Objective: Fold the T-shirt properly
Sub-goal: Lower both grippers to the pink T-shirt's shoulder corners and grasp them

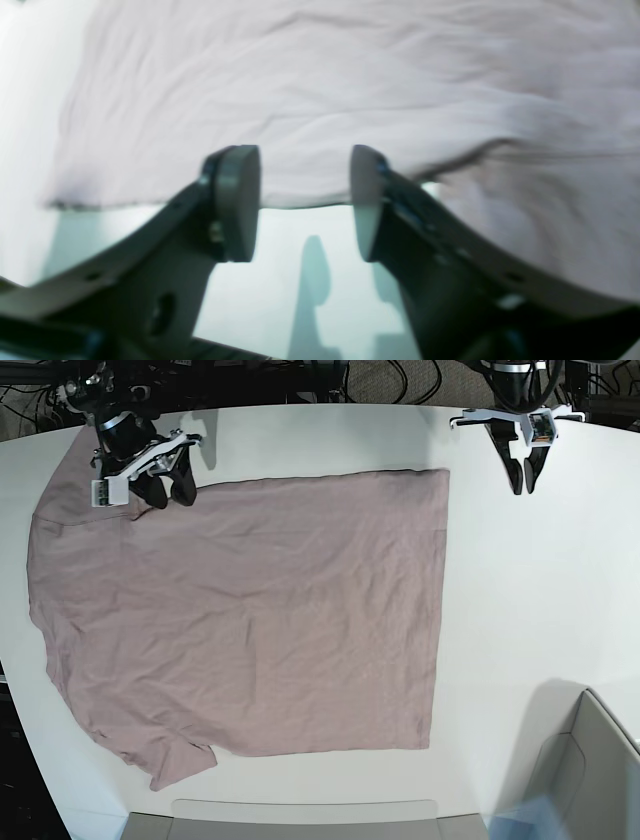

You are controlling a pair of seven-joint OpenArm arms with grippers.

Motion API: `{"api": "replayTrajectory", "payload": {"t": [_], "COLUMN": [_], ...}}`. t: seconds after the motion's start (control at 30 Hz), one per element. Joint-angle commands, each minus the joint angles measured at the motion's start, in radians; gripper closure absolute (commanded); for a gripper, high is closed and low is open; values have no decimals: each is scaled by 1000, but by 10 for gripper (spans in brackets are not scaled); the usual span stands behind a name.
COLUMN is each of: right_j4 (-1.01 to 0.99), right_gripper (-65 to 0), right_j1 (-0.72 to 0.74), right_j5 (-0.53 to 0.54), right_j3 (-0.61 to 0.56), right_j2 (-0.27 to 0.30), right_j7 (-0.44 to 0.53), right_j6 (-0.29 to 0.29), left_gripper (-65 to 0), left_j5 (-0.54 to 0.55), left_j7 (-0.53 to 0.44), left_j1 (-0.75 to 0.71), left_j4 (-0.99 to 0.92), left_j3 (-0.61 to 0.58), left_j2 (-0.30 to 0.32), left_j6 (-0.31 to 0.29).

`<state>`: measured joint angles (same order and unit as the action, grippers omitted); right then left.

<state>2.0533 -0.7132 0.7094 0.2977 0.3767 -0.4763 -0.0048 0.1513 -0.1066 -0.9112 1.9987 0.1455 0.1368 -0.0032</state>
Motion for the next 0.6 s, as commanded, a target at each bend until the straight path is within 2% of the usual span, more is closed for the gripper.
{"api": "replayTrajectory", "payload": {"t": [0.0, 0.1, 0.2, 0.33, 0.43, 0.47, 0.57], "right_j4": [16, 0, -38, -98, -155, -187, -306], "right_gripper": [-320, -322, -322, -322, -322, -322, -322], "right_j1": [-1, -7, -47, -84, -73, -62, -35], "right_j5": [26, 25, 31, 33, 49, 77, 168], "right_j3": [22, 91, 189, 324, 435, 479, 607], "right_j2": [6, -2, -11, -71, -112, -126, -144], "right_j7": [8, 3, 3, -9, -83, -109, -186], "right_j6": [6, 6, 6, 6, 9, 25, 168], "left_gripper": [-113, -113, -113, -113, -113, -113, -113], "left_j5": [-2, -2, -2, -2, -2, -2, -2], "left_j7": [-29, -26, 31, 130, 199, 221, 268], "left_j1": [-12, -10, -7, 48, 86, 100, 136], "left_j4": [17, 17, 17, 15, 15, 17, 17], "left_j3": [-1, -1, -1, 4, -1, -2, -16], "left_j2": [4, 5, 5, 7, 7, 7, 11], "left_j6": [4, 4, 4, 4, 4, 4, 4]}}
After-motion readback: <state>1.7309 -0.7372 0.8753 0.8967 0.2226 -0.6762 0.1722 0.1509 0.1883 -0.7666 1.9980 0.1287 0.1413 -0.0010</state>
